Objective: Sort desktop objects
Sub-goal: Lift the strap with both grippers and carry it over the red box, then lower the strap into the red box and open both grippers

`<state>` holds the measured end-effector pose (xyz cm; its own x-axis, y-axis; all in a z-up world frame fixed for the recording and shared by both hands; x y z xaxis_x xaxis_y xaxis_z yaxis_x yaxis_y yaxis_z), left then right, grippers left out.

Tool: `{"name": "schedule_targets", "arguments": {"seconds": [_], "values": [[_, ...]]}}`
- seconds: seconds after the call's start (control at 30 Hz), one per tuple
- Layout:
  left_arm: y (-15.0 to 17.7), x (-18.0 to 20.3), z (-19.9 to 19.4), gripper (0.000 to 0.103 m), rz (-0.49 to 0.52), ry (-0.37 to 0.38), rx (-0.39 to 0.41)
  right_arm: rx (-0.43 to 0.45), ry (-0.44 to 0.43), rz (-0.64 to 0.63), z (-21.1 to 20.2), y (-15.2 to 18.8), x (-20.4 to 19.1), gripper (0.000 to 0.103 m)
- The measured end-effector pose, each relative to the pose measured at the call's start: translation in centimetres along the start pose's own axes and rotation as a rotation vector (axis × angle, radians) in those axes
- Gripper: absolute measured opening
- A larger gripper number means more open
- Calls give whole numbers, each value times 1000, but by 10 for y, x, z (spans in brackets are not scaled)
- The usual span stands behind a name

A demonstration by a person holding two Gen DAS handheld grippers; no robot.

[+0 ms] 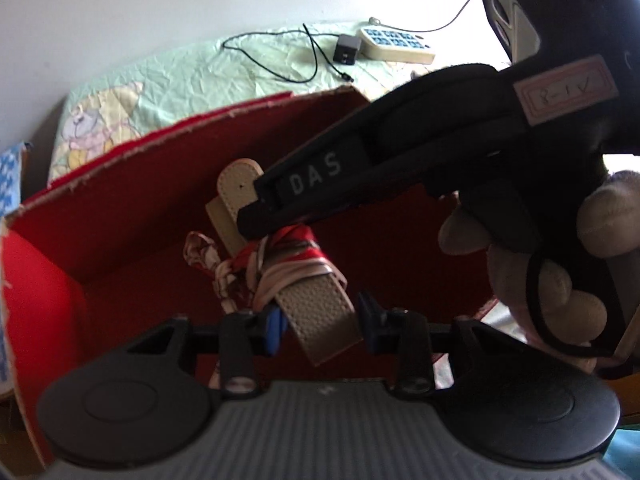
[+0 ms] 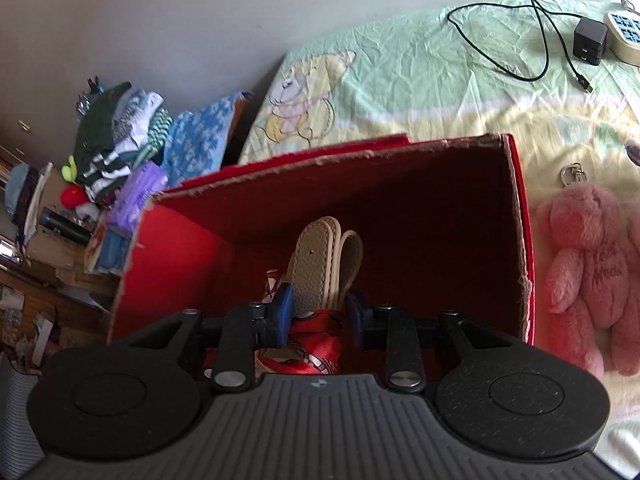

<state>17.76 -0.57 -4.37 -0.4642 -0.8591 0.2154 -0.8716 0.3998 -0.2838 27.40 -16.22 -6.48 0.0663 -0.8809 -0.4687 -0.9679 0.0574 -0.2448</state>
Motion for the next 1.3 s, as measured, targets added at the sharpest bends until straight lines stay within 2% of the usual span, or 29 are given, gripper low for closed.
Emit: {"name": "schedule_targets", "arguments": {"seconds": [0.13,0.27,0.47,0.53,0.6,0.7,0.77,0.87,0.97,1.03,1.13,1.3], "values": [[-9,-9,26,36,-35,50,-91,-57,78,-34,11,-4,0,32],[-14,-16,47,37,-61,68,-170,-103,169,-111,25,-7,-5,33],[-18,-33,61,35,-147,153,-213,-142,196,-148,33,-11,-5,35],[-17,-33,62,36,-152,163,-223,-133,215,-156,32,-11,-5,39],[-16,-33,63,36,-155,162,-225,-104,216,-165,26,-13,-7,39],[-17,-34,64,36,-178,180,-229,-10,230,-164,7,-16,-9,38],[-19,-35,62,36,-192,200,-229,53,206,-140,-9,-15,-5,37],[-23,-34,63,36,-188,177,-240,122,167,-112,-28,-10,1,37],[-26,-33,67,36,-181,162,-257,181,204,-116,-40,-1,3,35],[-29,-31,68,36,-172,154,-260,205,212,-110,-45,3,6,26],[-31,-26,72,36,-164,156,-266,210,185,-76,-45,0,13,20],[-33,-16,75,36,-158,177,-262,242,161,-13,-52,0,22,20]]}}
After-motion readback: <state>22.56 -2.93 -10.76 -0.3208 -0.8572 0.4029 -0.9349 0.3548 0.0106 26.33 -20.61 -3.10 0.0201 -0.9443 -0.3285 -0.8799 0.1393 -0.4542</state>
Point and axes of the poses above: each gripper's, at about its wrist camera, not at the fingertips, and z roughly the way its jaws point, x to its right, y to its underside, the point moved 2 cm from there along z, roughly the way its jaws point, and after that the axes turned 12 degrees about -x, right-handed, at the moved point
